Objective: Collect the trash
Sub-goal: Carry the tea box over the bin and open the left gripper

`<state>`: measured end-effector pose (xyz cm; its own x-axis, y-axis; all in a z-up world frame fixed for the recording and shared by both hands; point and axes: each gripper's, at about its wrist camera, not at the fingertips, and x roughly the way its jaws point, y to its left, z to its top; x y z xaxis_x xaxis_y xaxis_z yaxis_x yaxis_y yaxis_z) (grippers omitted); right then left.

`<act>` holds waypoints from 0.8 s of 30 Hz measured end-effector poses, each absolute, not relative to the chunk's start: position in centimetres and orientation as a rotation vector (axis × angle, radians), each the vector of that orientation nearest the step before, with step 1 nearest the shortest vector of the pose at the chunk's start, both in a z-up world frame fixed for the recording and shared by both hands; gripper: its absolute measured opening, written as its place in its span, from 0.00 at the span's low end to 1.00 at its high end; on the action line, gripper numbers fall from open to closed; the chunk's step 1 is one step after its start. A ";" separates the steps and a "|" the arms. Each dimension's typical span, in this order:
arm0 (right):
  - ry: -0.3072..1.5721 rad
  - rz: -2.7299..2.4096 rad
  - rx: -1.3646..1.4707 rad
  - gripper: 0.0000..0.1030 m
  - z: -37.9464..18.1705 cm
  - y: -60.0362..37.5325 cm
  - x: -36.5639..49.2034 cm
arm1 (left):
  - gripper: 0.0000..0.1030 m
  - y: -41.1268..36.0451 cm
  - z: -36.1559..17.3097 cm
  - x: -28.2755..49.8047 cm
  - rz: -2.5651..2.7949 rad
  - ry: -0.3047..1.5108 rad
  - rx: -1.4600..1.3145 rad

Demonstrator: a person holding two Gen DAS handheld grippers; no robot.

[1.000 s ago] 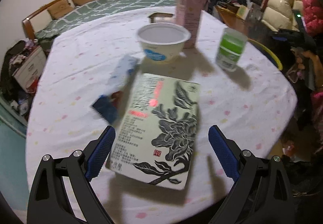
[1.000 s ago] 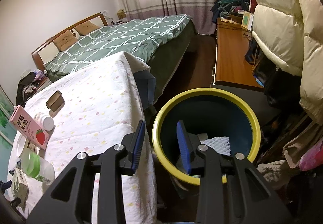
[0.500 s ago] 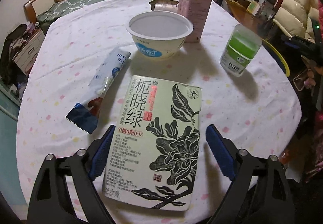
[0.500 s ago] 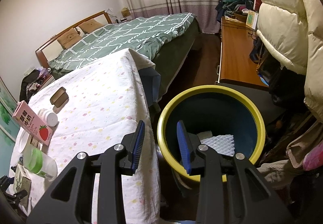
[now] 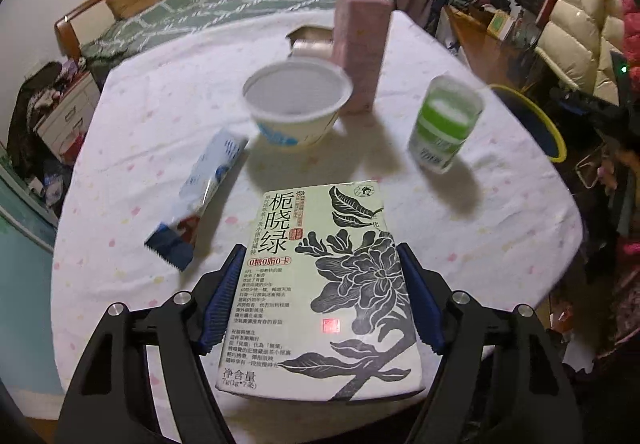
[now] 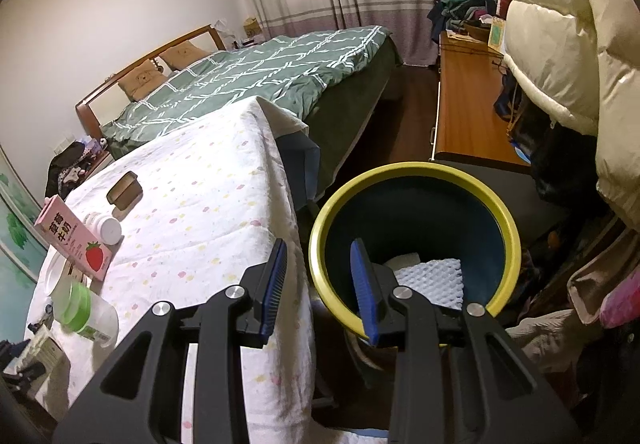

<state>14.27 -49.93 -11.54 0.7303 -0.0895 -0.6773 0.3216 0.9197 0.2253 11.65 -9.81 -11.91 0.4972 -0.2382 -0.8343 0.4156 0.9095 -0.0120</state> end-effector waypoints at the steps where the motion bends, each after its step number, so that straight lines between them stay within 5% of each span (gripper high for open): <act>1: 0.718 -0.231 0.344 0.31 -11.5 -50.1 14.0 | 0.71 -10.1 -11.4 11.6 -0.405 0.965 0.203; 13: 0.680 -0.240 0.369 0.31 -10.9 -51.9 11.5 | 0.71 -16.3 -6.4 11.1 -0.508 0.863 0.247; 24: 0.653 -0.379 0.343 0.31 -10.9 -55.3 7.5 | 0.71 -30.8 -2.7 13.3 -0.763 0.780 0.299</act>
<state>7.53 -55.27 -10.92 0.7310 -0.2313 -0.6420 0.4429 0.8765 0.1885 13.31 -30.83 -2.66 0.4658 -0.5059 -0.7260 0.7149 0.6987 -0.0282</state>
